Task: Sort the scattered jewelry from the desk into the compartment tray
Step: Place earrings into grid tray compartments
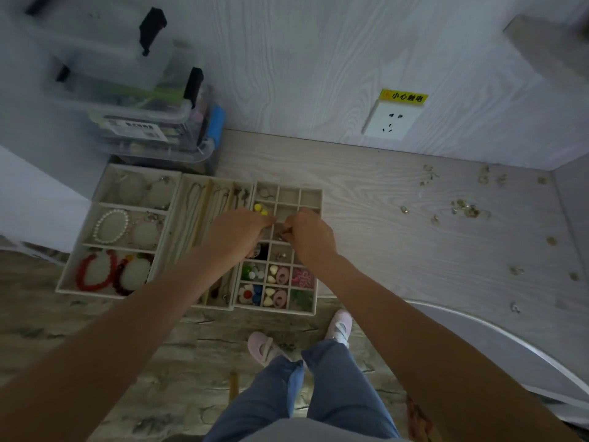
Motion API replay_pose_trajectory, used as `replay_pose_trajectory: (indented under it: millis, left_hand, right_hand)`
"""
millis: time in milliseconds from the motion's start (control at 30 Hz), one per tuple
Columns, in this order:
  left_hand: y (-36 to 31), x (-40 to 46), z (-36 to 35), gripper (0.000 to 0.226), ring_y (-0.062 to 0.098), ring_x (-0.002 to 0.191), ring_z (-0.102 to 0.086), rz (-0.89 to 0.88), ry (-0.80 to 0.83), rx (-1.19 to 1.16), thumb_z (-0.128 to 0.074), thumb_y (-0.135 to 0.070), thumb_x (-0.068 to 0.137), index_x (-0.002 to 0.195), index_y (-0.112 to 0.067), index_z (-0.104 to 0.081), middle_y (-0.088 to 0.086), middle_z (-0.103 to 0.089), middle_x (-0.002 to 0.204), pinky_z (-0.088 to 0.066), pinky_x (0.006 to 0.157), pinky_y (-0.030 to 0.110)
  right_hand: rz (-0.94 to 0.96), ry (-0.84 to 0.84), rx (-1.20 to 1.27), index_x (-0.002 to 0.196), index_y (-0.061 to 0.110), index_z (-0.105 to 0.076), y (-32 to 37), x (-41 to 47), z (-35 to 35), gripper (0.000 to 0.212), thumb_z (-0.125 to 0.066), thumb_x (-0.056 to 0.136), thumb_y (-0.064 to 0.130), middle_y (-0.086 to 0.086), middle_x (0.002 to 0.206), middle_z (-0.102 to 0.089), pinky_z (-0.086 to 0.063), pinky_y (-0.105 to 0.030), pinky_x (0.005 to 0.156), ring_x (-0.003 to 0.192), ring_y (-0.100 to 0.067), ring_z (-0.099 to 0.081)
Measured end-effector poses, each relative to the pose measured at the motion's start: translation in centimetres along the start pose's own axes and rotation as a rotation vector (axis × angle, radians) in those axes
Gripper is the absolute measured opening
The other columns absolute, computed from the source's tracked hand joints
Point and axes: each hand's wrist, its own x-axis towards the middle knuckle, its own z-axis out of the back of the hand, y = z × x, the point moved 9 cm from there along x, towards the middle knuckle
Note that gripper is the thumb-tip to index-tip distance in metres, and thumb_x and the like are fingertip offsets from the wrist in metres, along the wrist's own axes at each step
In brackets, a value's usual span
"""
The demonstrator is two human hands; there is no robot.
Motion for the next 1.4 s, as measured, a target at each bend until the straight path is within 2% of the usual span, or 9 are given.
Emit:
replay_pose_trajectory:
  millis: [133,400,667,800,867,1033,1133,1267,1400]
  left_hand:
    - [0.5,0.0,-0.7,0.047,0.021,0.077,-0.063,-0.013,0.034,0.005,-0.04,-0.012,0.098,0.138,-0.036,-0.041,0.008,-0.061,0.09,-0.055,0.073,0.035]
    - [0.8,0.2,-0.8,0.049,0.021,0.079,-0.063,-0.034,-0.002,0.083,-0.041,-0.009,0.097,0.138,-0.036,-0.042,0.007,-0.063,0.093,-0.055,0.073,0.033]
    - [1.0,0.6,-0.9,0.045,0.022,0.079,-0.064,-0.043,0.002,0.078,-0.041,-0.01,0.098,0.136,-0.034,-0.045,0.008,-0.064,0.093,-0.055,0.073,0.032]
    - [1.4,0.9,-1.3,0.052,0.02,0.075,-0.064,-0.02,0.024,0.053,-0.045,-0.004,0.095,0.137,-0.033,-0.044,0.006,-0.064,0.092,-0.056,0.07,0.032]
    - [1.7,0.9,-1.6,0.058,0.021,0.072,-0.065,0.003,0.044,0.012,-0.048,0.002,0.092,0.138,-0.032,-0.043,0.007,-0.064,0.091,-0.057,0.069,0.034]
    - [1.2,0.9,-1.4,0.055,0.017,0.069,-0.062,-0.004,0.028,0.009,-0.047,0.001,0.093,0.139,-0.029,-0.042,0.005,-0.064,0.093,-0.055,0.068,0.029]
    - [1.1,1.0,-1.4,0.048,0.016,0.072,-0.063,0.008,0.038,0.023,-0.047,-0.004,0.095,0.137,-0.027,-0.046,0.004,-0.064,0.095,-0.053,0.068,0.026]
    - [1.0,1.1,-1.5,0.045,0.008,0.057,-0.052,0.041,0.043,-0.012,-0.053,-0.009,0.093,0.135,-0.025,-0.049,-0.002,-0.056,0.082,-0.046,0.056,0.02]
    - [1.8,1.4,-1.9,0.034,0.007,0.063,-0.046,0.127,0.077,-0.129,-0.04,-0.018,0.098,0.129,-0.018,-0.055,0.006,-0.063,0.104,-0.029,0.042,0.016]
  right_hand:
    - [0.025,-0.009,-0.032,0.103,0.013,-0.07,0.7,0.1,0.1,0.019,-0.054,0.091,0.015,-0.008,0.11,-0.056,-0.044,-0.03,0.073,0.1,-0.027,-0.059]
    - [0.05,0.039,-0.056,0.105,0.014,-0.07,1.5,0.0,0.5,0.022,-0.053,0.091,0.015,-0.008,0.114,-0.055,-0.047,-0.035,0.079,0.103,-0.027,-0.059]
    - [0.04,0.045,-0.029,0.103,0.012,-0.07,1.2,0.3,0.1,0.021,-0.054,0.09,0.014,-0.007,0.112,-0.056,-0.043,-0.031,0.074,0.1,-0.026,-0.059]
    - [0.065,0.01,0.182,0.092,-0.001,-0.07,0.7,0.5,1.1,0.02,-0.051,0.089,0.007,-0.014,0.088,-0.065,-0.046,-0.031,0.068,0.077,-0.025,-0.059]
    - [-0.01,0.016,0.319,0.097,0.0,-0.068,-0.7,0.5,1.7,0.025,-0.044,0.092,0.003,-0.009,0.086,-0.064,-0.044,-0.029,0.066,0.075,-0.023,-0.057]
    - [-0.171,0.266,0.962,0.105,-0.009,-0.059,-2.7,-0.7,0.5,0.038,-0.027,0.088,-0.02,-0.012,0.081,-0.059,-0.054,-0.014,0.072,0.073,-0.016,-0.062]
    - [-0.153,0.349,1.089,0.102,-0.005,-0.056,-3.1,-1.6,0.2,0.026,-0.035,0.092,-0.017,-0.016,0.083,-0.063,-0.056,-0.016,0.075,0.069,-0.009,-0.069]
    - [-0.162,0.314,1.157,0.097,-0.006,-0.058,-3.8,-1.8,0.6,0.014,-0.049,0.089,-0.012,-0.02,0.082,-0.065,-0.057,-0.02,0.073,0.068,-0.014,-0.071]
    - [-0.121,0.31,0.927,0.075,0.004,-0.062,-3.5,-2.0,0.9,0.01,-0.067,0.083,0.004,-0.012,0.075,-0.067,-0.048,-0.016,0.054,0.056,-0.005,-0.064]
